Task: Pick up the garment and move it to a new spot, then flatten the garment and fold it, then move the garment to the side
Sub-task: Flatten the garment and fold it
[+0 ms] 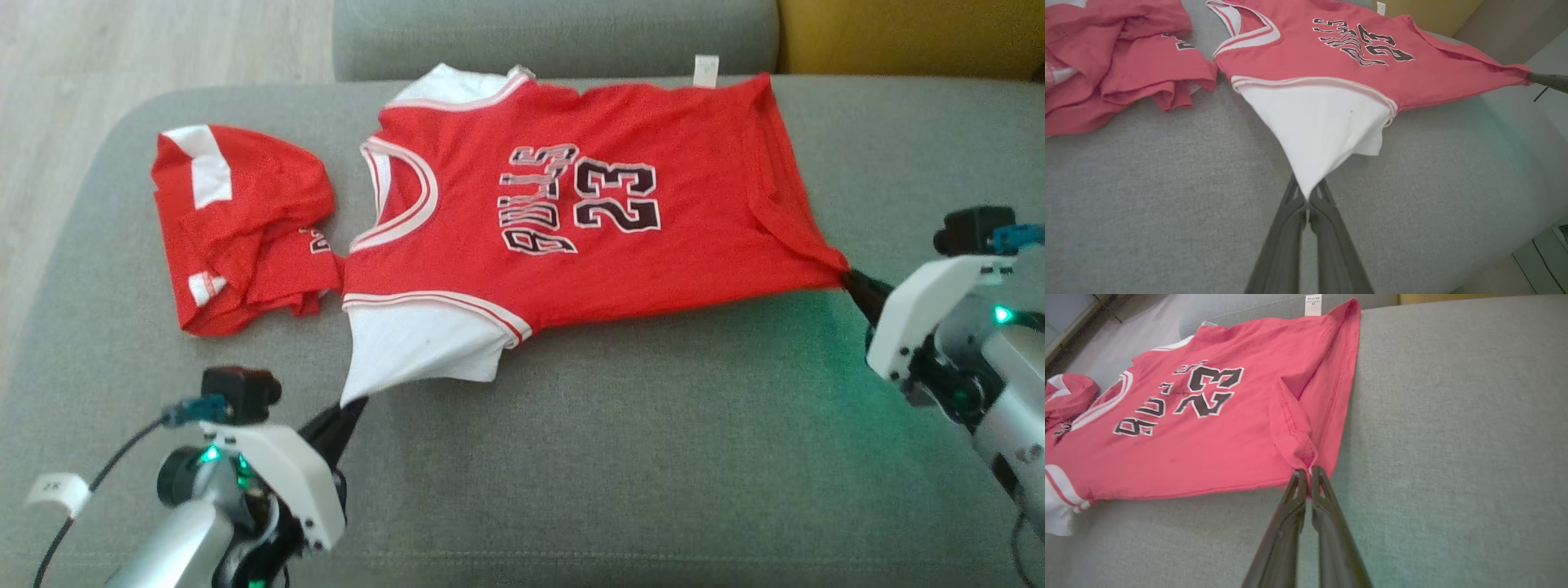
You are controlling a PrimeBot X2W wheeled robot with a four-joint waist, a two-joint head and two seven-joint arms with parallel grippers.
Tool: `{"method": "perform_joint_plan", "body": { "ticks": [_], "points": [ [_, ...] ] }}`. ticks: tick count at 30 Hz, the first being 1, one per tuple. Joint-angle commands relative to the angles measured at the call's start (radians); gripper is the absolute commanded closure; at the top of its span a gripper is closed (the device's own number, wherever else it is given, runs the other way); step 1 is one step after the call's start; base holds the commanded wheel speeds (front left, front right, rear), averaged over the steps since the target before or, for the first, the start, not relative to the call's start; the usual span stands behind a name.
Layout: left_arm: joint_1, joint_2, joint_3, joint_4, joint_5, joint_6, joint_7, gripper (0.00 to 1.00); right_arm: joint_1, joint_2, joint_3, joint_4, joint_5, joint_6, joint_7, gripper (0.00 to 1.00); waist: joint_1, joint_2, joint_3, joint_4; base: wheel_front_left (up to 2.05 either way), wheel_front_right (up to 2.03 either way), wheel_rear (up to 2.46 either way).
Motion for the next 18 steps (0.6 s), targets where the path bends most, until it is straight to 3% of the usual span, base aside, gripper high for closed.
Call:
{"method": "perform_joint_plan", "body": {
  "ticks": [1,18],
  "points": [
    [-0.025,0.050,0.037,-0.060,-0.002,0.015,0.008,1.00,0.007,-0.046,0.015,-0.024,0.008,0.008,0.014,1.00,0.0000,0.0000,-0.023,0.005,0.00,0.00,0.00],
    [0.131,0.123,0.018,-0.223,-0.045,0.053,0.082,1.00,0.155,-0.174,0.108,-0.175,0.094,0.008,0.292,1.00,0.0000,0.0000,-0.079,-0.024,0.00,0.00,0.00]
  ]
}}
